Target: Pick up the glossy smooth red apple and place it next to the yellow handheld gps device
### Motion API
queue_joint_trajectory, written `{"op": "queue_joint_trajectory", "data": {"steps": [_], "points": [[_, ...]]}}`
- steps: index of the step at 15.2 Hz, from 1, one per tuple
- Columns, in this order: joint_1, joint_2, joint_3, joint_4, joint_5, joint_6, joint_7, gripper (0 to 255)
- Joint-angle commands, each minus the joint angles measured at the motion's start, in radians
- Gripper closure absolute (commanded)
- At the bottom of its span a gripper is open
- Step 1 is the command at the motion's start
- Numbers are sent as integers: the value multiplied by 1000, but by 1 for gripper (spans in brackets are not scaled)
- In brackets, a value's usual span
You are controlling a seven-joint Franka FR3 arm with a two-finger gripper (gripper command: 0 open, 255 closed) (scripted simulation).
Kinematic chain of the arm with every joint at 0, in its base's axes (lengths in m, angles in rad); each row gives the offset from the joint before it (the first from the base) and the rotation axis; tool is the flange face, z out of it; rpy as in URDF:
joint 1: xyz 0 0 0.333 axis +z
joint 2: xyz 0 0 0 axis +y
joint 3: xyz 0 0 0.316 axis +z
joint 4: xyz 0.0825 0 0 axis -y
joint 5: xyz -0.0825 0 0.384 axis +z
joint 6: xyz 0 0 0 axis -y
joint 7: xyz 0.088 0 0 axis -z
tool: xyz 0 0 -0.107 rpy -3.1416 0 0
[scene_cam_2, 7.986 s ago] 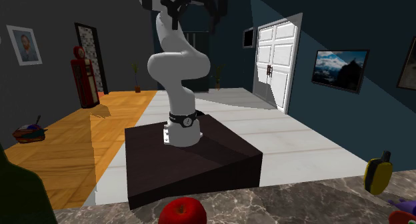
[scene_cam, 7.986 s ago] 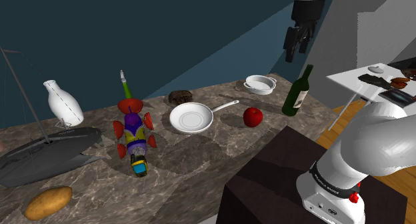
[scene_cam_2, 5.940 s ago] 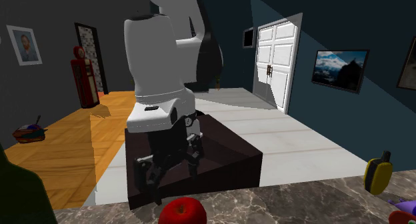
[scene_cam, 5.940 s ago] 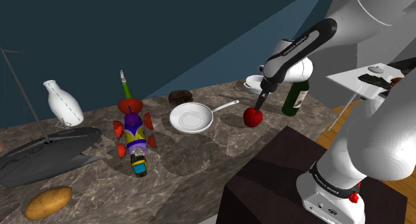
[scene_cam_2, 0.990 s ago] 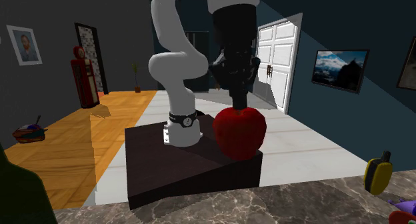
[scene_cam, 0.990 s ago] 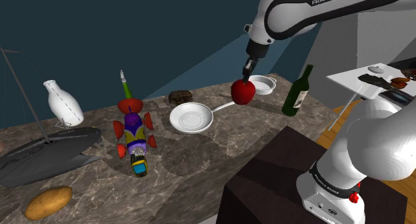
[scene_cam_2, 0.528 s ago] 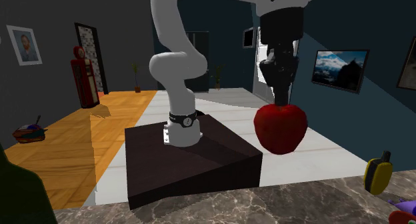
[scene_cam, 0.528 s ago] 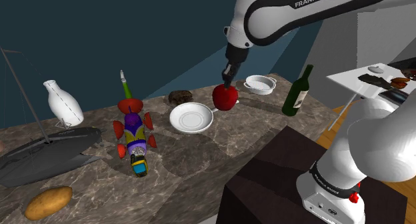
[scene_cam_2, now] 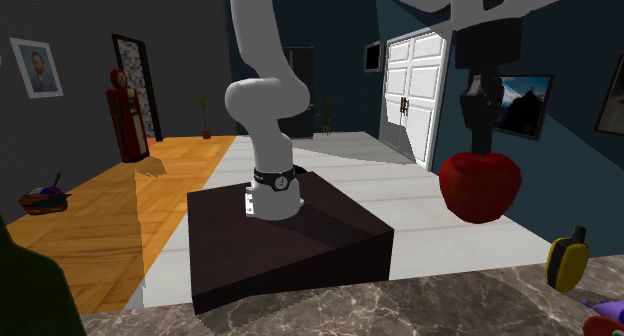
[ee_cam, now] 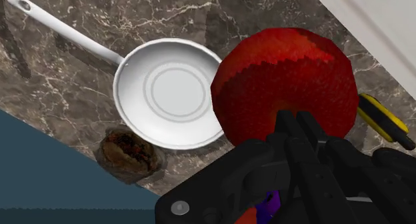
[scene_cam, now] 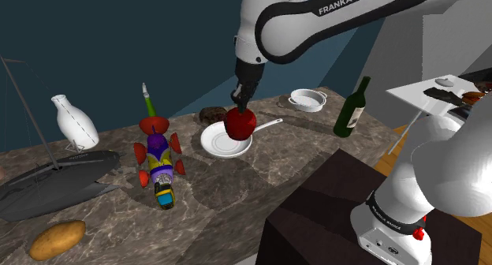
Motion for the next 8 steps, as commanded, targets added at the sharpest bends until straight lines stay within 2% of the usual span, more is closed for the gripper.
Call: {"op": "queue_joint_trajectory", "data": {"steps": [1, 8], "points": [[18, 49, 29, 55, 2, -5, 47, 255], [75, 225, 110, 252, -18, -25, 195, 255]]}}
